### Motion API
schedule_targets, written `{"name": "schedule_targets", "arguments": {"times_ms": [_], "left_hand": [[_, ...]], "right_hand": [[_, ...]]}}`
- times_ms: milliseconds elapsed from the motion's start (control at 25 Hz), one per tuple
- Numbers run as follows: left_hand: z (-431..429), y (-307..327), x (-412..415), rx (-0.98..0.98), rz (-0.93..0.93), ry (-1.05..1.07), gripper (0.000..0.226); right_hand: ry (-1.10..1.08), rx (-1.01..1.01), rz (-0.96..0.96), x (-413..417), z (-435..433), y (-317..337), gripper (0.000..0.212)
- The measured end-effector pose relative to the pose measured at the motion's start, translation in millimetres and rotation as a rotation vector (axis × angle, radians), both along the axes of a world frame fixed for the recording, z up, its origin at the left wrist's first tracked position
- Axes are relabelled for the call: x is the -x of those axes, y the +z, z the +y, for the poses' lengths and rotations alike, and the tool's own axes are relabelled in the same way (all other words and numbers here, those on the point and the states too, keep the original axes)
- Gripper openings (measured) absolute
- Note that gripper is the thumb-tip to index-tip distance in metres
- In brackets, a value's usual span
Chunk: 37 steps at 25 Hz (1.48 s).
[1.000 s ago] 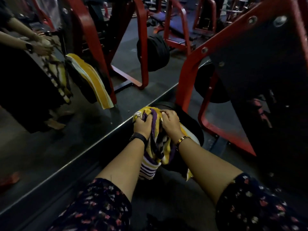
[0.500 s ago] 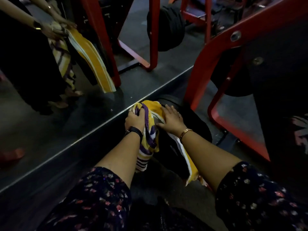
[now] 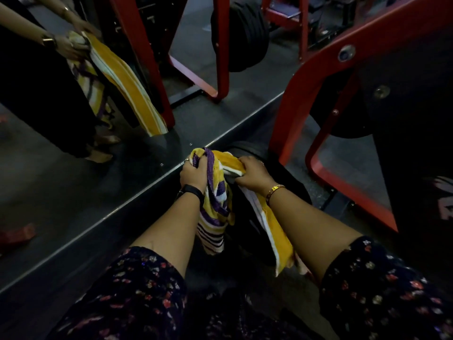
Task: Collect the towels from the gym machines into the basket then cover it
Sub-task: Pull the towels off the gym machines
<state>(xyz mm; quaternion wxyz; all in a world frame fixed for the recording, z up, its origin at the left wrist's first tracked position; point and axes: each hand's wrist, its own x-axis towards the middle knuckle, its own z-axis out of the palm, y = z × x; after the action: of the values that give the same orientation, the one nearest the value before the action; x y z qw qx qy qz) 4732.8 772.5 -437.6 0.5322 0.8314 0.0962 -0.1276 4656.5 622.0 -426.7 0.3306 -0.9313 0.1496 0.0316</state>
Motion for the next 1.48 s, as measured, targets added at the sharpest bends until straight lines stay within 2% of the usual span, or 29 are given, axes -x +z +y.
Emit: {"name": "schedule_targets", "arguments": {"times_ms": [240,360,480,600,760,800,880,960,1080,1200,1280,1480], "left_hand": [[-8.5,39.8,-12.3,0.236,-0.073,-0.075,0.035],[-16.4,71.0,-13.0,0.452,-0.071,-0.071,0.020],[-26.7,87.5,-19.9,0.581,-0.048,-0.112,0.021],[-37.1,103.0,-4.9,0.625,0.033,-0.209,0.029],[-57.0,105.9,3.4,0.807,0.113,-0.340,0.066],[-61.1,105.8,2.2,0.825,0.126,-0.358,0.067],[-63.5,107.5,-0.7,0.848,0.125,-0.368,0.056],[-65.8,106.1,-1.0,0.826,0.125,-0.448,0.050],[-62.8,112.7,5.8,0.740,0.120,-0.631,0.047],[-58.0,122.6,7.2,0.656,0.148,-0.751,0.060],[-60.7,122.6,12.1,0.672,0.183,-0.798,0.067],[-76.3,121.1,62.8,0.650,0.201,-1.043,0.067]], "right_hand": [[-0.011,-0.193,-0.263,-17.5,-13.4,57.1,0.053],[-0.044,-0.466,-0.323,-19.4,-14.1,87.5,0.029],[-0.080,-0.753,-0.374,-11.5,-14.2,107.8,0.007],[-0.205,-0.946,-0.447,0.4,-10.3,117.3,0.012],[-0.332,-1.067,-0.577,12.8,-17.6,117.8,0.029],[-0.358,-1.115,-0.606,13.8,-17.8,117.9,0.029],[-0.422,-1.216,-0.657,14.5,-12.9,118.5,0.035],[-0.489,-1.272,-0.705,15.2,-6.7,117.8,0.042],[-0.549,-1.276,-0.765,24.7,2.3,120.1,0.038],[-0.628,-1.248,-0.859,37.4,14.1,124.5,0.039],[-0.694,-1.197,-0.900,48.5,24.6,125.5,0.042],[-0.983,-1.184,-1.028,116.4,40.8,122.7,0.046]]}}
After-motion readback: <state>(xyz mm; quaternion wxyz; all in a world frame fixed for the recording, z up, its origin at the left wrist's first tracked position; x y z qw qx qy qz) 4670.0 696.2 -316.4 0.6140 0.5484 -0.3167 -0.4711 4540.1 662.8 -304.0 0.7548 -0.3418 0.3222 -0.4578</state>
